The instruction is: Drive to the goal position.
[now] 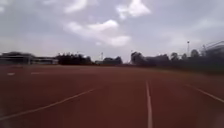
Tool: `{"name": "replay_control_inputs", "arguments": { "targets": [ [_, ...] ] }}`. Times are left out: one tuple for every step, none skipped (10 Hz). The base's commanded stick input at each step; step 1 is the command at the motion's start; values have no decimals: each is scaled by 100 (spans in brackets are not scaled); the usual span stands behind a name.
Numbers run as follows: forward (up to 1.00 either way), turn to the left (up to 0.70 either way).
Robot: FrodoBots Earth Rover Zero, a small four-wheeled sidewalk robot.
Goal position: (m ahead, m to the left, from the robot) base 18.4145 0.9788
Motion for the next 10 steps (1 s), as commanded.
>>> {"name": "replay_control_inputs", "arguments": {
  "targets": [
    [45,-24],
    [45,-7],
    [45,0],
    [45,0],
    [45,0],
    [45,0],
    [45,0],
    [45,0],
    [45,0],
    [45,0]
  ]
}}
